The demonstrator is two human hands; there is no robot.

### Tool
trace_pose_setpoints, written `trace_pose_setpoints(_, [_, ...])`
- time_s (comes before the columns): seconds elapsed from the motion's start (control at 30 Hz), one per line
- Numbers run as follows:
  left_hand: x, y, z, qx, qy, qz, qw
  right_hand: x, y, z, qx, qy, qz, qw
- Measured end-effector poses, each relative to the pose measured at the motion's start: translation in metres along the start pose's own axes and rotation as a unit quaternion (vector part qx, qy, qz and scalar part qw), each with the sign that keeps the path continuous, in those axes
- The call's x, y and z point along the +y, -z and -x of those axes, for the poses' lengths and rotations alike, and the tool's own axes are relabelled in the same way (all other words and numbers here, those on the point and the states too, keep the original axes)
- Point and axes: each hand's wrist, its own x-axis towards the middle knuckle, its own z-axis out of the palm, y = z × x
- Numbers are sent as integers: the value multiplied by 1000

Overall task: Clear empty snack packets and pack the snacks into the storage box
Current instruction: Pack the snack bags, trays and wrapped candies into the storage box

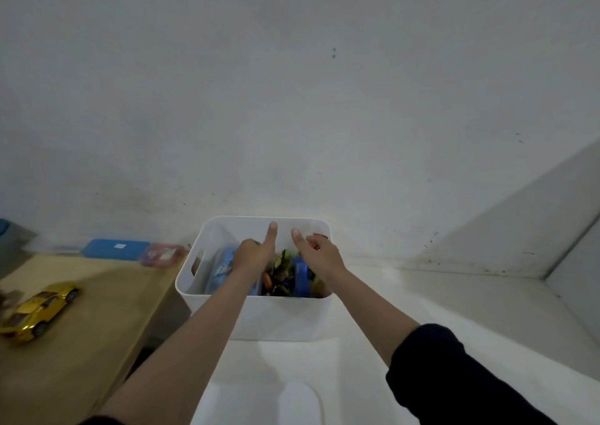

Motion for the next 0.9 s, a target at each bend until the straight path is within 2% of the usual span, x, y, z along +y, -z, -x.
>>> trace_pose_setpoints(0.07, [-5,2,4,-6,-34,23,999,0,-3,0,-22,-6,31,999])
trace_pose_setpoints(0.13, [-20,2,14,19,-104,82,991,1,-3,7,-10,11,39,999])
trace_pose_setpoints(0.23, [-53,0,52,138,-265,127,946,17,-2,31,67,71,-13,995])
trace_pose_setpoints(0.3, [-84,-6,83,204,-312,115,921,43,-6,55,131,115,-20,984])
trace_pose_setpoints(0.37, [-123,-14,109,236,-275,98,927,74,-13,86,182,149,-3,972])
trace_pose_setpoints(0.43, [-168,-20,127,237,-191,64,950,107,-23,118,178,136,24,974])
trace_pose_setpoints(0.5, [-212,-19,142,233,-89,-9,968,145,-37,146,124,59,54,989])
trace_pose_setpoints(0.57, [-245,-10,156,222,4,-74,972,176,-51,172,66,-43,98,992])
trace_pose_setpoints(0.67, [-271,6,176,184,178,-132,958,196,-63,201,-3,-198,148,969])
trace_pose_setpoints(0.73, [-280,13,187,169,276,-126,938,196,-69,213,-23,-244,192,950])
trace_pose_setpoints(0.77, [-284,14,190,164,289,-126,935,194,-72,216,-27,-247,208,946])
trace_pose_setpoints(0.9, [-295,22,197,142,250,-150,946,180,-85,219,-41,-278,208,937])
